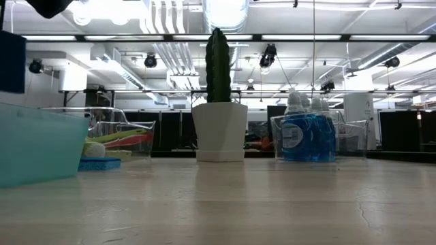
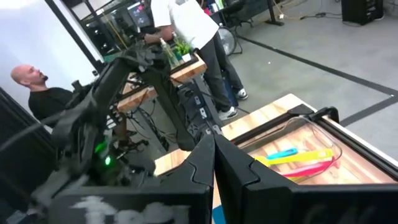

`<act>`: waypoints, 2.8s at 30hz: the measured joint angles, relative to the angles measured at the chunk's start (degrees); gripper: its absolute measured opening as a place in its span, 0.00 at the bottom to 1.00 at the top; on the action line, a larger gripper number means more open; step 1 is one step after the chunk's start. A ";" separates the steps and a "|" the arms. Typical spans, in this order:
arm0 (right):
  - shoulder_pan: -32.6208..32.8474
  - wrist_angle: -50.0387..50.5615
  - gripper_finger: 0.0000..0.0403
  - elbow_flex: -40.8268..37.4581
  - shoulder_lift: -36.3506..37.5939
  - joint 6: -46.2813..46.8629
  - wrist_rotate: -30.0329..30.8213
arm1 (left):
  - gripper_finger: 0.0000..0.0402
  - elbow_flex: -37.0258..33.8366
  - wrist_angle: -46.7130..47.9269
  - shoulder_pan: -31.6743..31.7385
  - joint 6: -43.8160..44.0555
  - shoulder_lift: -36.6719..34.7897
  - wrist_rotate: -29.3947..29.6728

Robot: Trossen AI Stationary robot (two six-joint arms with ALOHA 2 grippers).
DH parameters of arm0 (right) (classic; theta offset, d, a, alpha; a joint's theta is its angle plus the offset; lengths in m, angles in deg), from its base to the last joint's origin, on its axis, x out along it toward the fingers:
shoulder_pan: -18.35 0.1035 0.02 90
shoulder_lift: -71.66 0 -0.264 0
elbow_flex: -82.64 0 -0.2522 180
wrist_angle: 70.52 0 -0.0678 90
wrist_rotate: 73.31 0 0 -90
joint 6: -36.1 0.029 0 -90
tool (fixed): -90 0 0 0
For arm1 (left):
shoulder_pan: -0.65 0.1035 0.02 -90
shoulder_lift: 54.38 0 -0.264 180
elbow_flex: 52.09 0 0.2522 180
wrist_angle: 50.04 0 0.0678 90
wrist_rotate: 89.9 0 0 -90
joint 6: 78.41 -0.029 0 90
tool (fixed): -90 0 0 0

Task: Pick & Place Kitchen Sink Supplies
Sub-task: Put the sponge into the green bin

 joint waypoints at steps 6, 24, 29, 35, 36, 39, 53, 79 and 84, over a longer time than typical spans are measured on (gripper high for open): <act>0.00 0.56 0.02 1.56 0.05 -0.54 -0.53 | 0.04 0.02 -8.67 -1.51 4.64 5.74 0.59; -0.04 2.55 0.02 4.62 4.86 -9.49 -3.34 | 0.04 0.02 -16.78 -2.75 18.73 16.64 1.38; -0.04 2.89 0.02 4.62 5.78 -10.81 -3.39 | 0.03 0.02 -16.86 -2.75 20.17 18.23 1.55; -0.04 4.02 0.02 4.62 6.05 -11.21 -3.43 | 0.05 0.02 -17.31 -2.73 20.82 18.45 1.57; -0.04 4.04 0.02 4.59 6.05 -11.31 -3.43 | 0.05 0.02 -17.31 -2.73 20.82 18.45 1.59; -0.04 4.02 0.02 4.59 6.05 -11.53 -3.43 | 0.06 0.00 -17.25 -2.75 20.82 18.39 1.59; -0.04 4.02 0.02 4.57 6.03 -11.49 -3.41 | 0.11 -0.02 -16.79 -2.75 23.23 18.37 0.79; -0.02 4.02 0.02 4.53 6.01 -11.33 -3.37 | 0.28 0.22 -16.62 -2.75 23.09 16.58 -0.56; 0.00 4.45 0.02 4.53 6.02 -11.33 -3.40 | 0.30 0.22 -16.64 -2.75 23.09 14.79 -0.33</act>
